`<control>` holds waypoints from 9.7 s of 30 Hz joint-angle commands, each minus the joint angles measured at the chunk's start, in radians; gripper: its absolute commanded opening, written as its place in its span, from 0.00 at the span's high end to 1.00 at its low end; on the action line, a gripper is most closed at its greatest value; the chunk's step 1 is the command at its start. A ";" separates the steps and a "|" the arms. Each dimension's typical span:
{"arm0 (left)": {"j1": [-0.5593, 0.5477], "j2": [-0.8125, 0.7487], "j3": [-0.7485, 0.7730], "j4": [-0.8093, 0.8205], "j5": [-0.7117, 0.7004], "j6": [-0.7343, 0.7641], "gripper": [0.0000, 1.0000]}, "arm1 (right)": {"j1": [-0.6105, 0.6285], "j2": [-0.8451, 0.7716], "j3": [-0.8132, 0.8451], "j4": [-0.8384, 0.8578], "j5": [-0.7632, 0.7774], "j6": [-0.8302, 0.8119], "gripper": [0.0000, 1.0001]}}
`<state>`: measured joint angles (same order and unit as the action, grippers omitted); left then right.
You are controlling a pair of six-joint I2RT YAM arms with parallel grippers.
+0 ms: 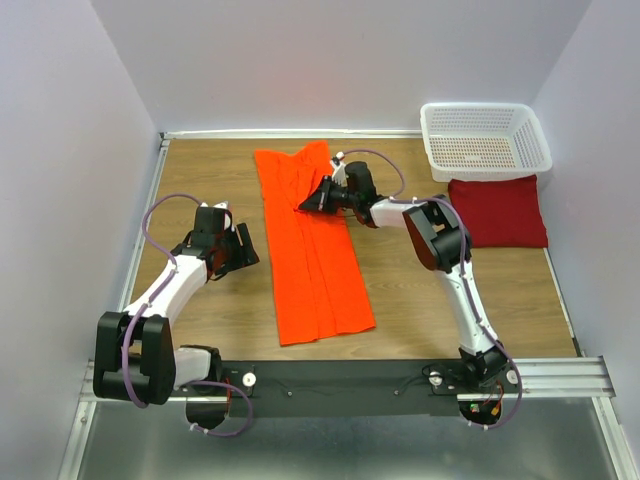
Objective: Fold and stack the t-shirts
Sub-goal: Fold the tshirt
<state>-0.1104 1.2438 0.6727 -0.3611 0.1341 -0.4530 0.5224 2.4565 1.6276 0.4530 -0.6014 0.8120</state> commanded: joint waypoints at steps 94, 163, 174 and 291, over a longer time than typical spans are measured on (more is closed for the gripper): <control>-0.765 0.023 -0.038 -0.417 -0.139 -0.750 0.46 | 0.332 -0.883 -0.802 -1.073 0.485 -0.197 0.94; -0.233 0.405 0.453 -0.030 -0.343 -0.176 1.00 | 0.077 -0.404 0.069 -1.053 0.628 -0.554 0.99; -0.218 0.476 0.421 0.080 -0.324 -0.150 1.00 | 0.064 -0.357 0.037 -0.933 0.606 -0.577 0.99; -0.117 0.417 0.386 0.312 -0.068 -0.116 0.67 | -0.105 -0.493 -0.184 -0.545 0.030 -0.403 0.74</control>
<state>-0.2249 1.6764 1.1217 -0.1574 -0.0551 -0.5800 0.4393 1.8614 1.4078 -0.1993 -0.3393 0.3420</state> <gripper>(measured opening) 0.337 0.348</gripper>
